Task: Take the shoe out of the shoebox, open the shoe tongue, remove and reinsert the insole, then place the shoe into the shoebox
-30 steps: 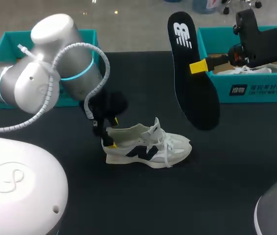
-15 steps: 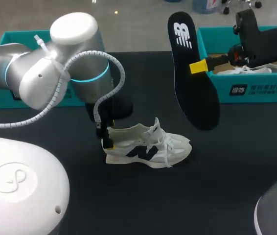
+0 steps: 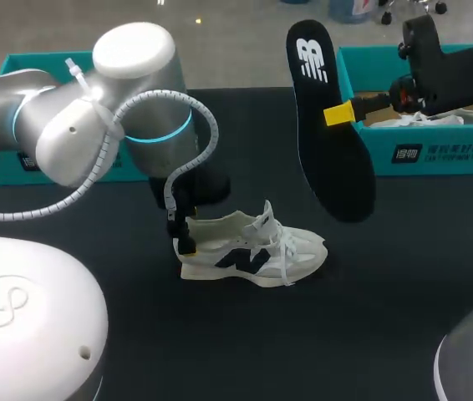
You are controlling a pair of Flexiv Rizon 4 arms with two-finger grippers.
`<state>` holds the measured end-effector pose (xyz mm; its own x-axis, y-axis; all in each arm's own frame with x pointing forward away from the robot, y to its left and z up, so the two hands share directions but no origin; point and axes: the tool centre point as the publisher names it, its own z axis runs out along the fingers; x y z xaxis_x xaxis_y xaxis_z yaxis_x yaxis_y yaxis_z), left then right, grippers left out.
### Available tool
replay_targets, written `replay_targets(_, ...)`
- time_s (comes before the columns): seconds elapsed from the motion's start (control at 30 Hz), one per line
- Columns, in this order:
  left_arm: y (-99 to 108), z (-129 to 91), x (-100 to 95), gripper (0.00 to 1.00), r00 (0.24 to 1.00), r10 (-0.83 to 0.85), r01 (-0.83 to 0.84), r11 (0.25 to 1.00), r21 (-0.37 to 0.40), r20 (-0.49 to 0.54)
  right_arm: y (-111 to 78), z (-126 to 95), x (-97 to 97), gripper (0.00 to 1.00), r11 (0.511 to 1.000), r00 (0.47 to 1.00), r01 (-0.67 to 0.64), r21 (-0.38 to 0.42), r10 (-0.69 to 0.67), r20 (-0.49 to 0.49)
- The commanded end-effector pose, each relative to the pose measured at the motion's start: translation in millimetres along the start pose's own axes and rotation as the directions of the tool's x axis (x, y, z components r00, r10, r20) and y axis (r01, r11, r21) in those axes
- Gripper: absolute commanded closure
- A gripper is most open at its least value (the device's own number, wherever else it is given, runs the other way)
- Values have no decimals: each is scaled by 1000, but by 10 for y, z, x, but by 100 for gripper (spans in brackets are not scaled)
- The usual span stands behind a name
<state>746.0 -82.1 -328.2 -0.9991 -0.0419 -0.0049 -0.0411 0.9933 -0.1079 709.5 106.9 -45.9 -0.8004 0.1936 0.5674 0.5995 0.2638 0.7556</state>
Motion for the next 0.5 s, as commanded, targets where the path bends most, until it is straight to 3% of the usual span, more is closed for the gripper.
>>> replay_targets(0.03, -29, -54, -14, 0, 1000, 25, -25, 1000, 13, 2, 2, 15, -14, 100, 1000, 1000, 0, 2, 0, 0)
replay_targets(0.27, -143, -99, -191, 0, 999, 46, -47, 999, 19, 29, 2, 15, -14, 100, 1000, 1000, 0, 2, 0, 0)
replay_targets(0.5, -286, -28, -383, 0, 996, 89, -91, 993, 72, 28, 2, 15, -14, 100, 1000, 1000, 0, 2, 0, 0)
